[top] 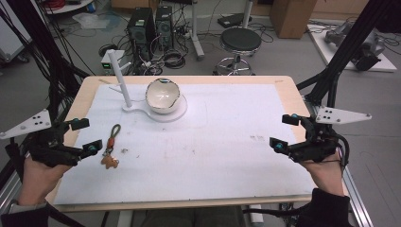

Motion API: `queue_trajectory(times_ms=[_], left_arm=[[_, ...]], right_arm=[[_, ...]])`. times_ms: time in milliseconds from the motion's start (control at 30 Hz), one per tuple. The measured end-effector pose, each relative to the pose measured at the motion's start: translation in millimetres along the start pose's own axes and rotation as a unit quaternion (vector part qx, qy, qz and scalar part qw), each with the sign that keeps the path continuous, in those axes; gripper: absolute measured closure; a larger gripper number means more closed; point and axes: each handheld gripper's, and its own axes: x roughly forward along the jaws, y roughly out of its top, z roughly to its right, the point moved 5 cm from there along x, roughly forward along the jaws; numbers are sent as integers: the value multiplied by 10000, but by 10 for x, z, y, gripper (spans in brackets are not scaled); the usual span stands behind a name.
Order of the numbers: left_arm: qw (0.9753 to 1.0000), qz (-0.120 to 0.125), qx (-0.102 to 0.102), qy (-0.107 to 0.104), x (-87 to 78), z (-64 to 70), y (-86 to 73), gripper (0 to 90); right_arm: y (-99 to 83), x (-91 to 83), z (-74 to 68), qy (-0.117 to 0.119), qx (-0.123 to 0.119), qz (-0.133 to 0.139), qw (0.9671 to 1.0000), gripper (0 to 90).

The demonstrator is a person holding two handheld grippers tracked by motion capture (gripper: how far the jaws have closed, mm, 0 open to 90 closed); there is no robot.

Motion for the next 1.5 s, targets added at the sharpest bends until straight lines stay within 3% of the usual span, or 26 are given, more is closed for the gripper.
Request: queue_trajectory(times_ms=[400, 567, 833, 967, 1133, 1333, 1500], left_arm=[[10000, -5, -49, -1, 8, -49, -38, 17], [9997, 58, -192, -112, 16, -165, -69, 17], [9993, -143, -283, 207, 229, -518, -122, 17], [9987, -259, -382, 210, 341, -696, -144, 17], [9963, -534, -589, 335, 466, -931, -220, 17], [9971, -366, -666, 4, 499, -1069, -242, 17], [9963, -389, -746, 151, 536, -1231, -283, 18]], right_arm=[[-32, 59, 11, 76, -2, -91, 9999, 18], [-25, 69, 20, 150, 27, -40, 9999, 18], [-72, 239, 211, 194, 177, -172, 9995, 18], [-85, 269, 248, 241, 189, -202, 9993, 18], [-92, 254, 262, 252, 225, -167, 9993, 18], [-92, 242, 224, 251, 223, -142, 9993, 18], [-73, 224, 200, 236, 186, -70, 9995, 18]])
